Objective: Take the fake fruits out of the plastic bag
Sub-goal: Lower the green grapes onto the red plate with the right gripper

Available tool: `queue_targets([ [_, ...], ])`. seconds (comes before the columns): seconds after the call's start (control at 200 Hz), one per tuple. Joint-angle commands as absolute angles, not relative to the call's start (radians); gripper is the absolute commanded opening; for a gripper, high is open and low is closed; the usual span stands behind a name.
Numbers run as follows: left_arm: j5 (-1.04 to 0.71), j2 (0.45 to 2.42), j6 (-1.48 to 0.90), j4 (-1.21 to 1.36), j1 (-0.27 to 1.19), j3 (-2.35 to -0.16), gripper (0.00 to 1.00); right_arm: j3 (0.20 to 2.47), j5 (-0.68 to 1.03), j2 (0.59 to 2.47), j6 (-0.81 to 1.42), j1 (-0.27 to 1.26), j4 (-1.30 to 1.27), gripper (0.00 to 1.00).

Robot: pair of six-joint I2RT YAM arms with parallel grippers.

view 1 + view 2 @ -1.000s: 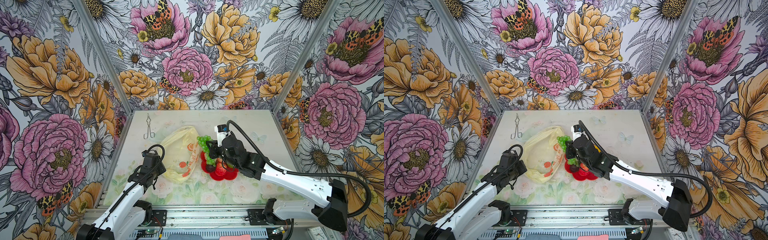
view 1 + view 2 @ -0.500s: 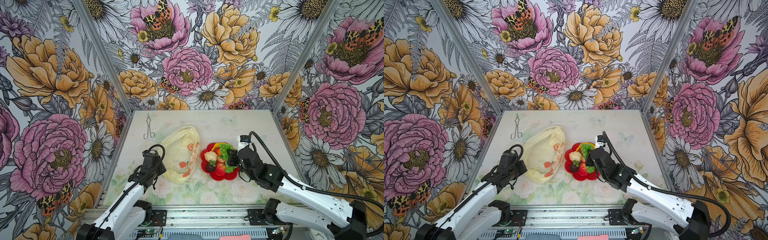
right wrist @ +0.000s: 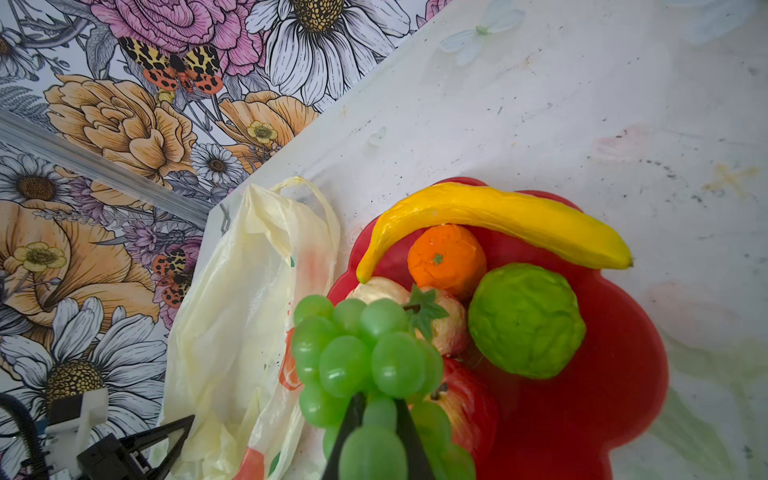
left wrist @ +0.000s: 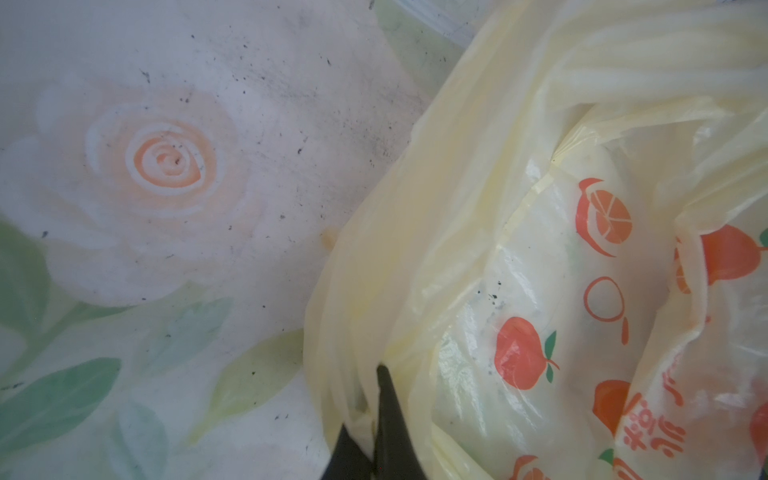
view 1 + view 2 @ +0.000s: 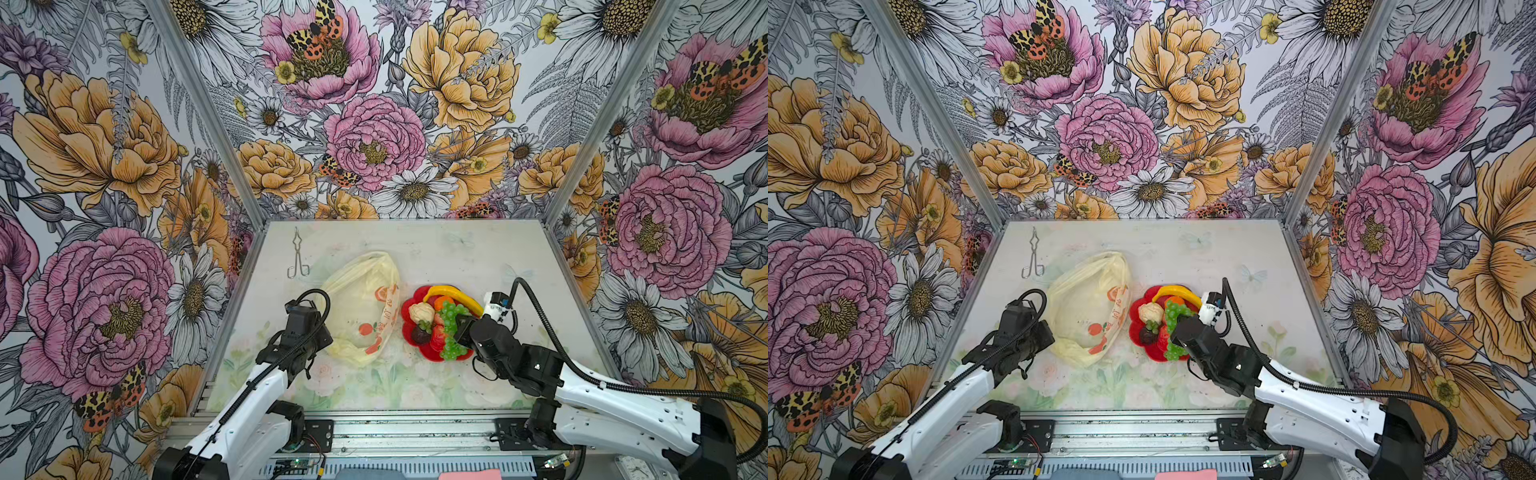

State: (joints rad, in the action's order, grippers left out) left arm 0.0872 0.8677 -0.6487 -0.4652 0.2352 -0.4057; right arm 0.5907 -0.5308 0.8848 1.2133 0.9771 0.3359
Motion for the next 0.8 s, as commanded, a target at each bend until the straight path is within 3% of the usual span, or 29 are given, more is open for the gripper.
queue_targets([
  [0.0,0.063,0.861,-0.630,-0.429,0.231,-0.406,0.00,0.583,-0.592,0.884,1.324,1.000,0.241,0.08],
  [0.2,0.063,0.846,-0.627,-0.428,0.237,-0.401,0.00,0.563,-0.655,0.955,1.431,1.050,0.175,0.08],
  [0.41,0.061,0.846,-0.620,-0.423,0.254,-0.402,0.00,0.477,-0.810,0.913,1.571,1.104,0.167,0.10],
  [0.796,0.049,0.874,-0.611,-0.407,0.258,-0.410,0.00,0.364,-0.868,0.895,1.800,1.130,0.179,0.11],
])
